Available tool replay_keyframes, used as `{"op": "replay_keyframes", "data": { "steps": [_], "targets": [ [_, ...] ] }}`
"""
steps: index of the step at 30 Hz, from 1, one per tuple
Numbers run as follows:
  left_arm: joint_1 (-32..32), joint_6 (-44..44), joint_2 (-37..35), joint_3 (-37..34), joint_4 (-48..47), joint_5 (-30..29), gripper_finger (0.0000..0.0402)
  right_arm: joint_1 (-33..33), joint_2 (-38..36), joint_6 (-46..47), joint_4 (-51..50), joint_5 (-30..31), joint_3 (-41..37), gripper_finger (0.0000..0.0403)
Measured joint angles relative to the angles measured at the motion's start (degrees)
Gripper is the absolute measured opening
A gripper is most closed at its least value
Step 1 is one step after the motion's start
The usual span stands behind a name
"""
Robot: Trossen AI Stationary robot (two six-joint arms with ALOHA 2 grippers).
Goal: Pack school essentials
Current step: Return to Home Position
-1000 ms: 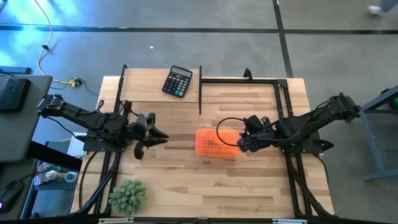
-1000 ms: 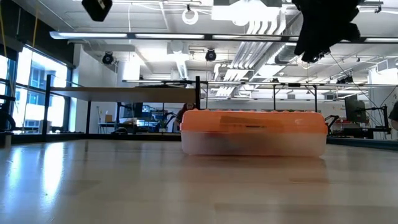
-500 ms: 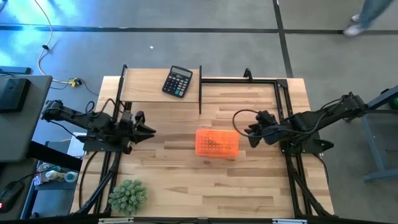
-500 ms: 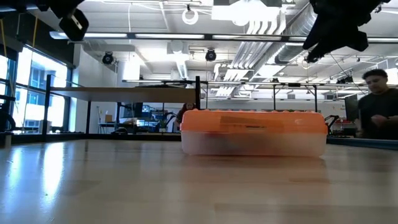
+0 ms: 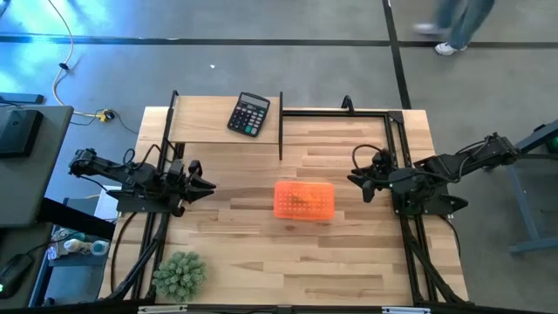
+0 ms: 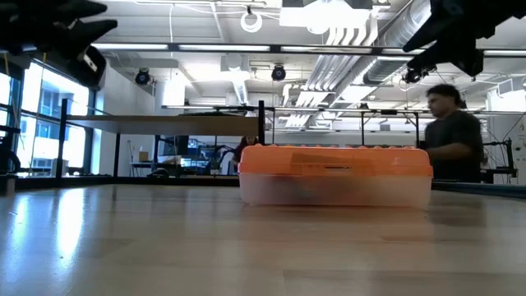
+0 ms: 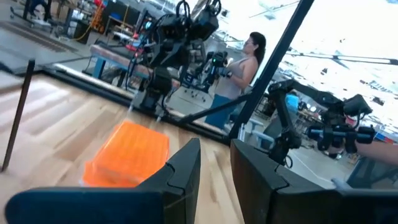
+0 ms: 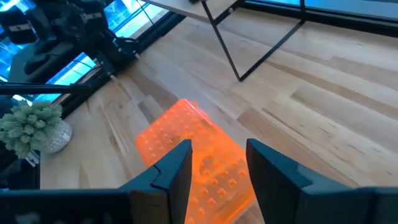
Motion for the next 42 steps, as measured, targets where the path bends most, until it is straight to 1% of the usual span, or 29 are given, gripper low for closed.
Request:
{"op": "replay_keyframes", "data": {
  "steps": [8,10,12,18,21,24,28,32,37,39,42],
  "targets": [
    [0.0,-0.8,-3.1,-5.0,1.0,0.0,0.0078,0.0,-8.5,-0.6,2.2,-0.5,-6.6,0.0144],
    [0.0,-1.4,-3.2,-5.3,-1.0,-0.3,0.0078,0.0,-11.0,-1.5,2.0,-0.5,-7.3,0.0144],
    [0.0,-2.1,-3.0,-5.4,-2.4,-0.9,0.0078,-0.2,-13.8,-3.3,1.6,-0.5,-7.5,0.0144],
    [0.0,-2.1,-2.9,-5.3,-2.1,-1.1,0.0078,-0.2,-23.1,-10.2,1.7,-0.5,-7.5,0.0144],
    [0.0,-1.2,-2.6,-5.3,-2.2,-0.6,0.0078,-0.2,-27.6,-14.1,1.7,-0.4,-7.5,0.0144],
    [0.0,-2.6,-2.6,-5.3,-2.4,0.0,0.0078,-0.2,-31.0,-16.6,1.7,-0.5,-7.5,0.0144],
    [0.0,-2.2,-2.6,-5.3,-2.1,0.0,0.0078,-0.2,-32.6,-20.2,0.6,-0.5,-7.5,0.0144],
    [0.0,-1.3,-2.6,-5.3,-2.1,0.0,0.0078,-0.2,-32.5,-21.2,-2.6,-0.6,-7.5,0.0144],
    [0.0,-1.3,-2.6,-5.3,-2.1,0.0,0.0078,-0.2,-32.5,-23.1,-4.5,-3.8,-7.5,0.0144],
    [0.0,-1.2,-2.6,-5.3,-2.1,0.0,0.0078,-0.2,-32.7,-24.9,-1.5,-3.9,-9.0,0.0144],
    [0.0,-1.3,-2.6,-5.3,-2.1,0.0,0.0078,-0.2,-34.1,-27.9,4.8,-5.2,-13.8,0.0144]
  ]
}}
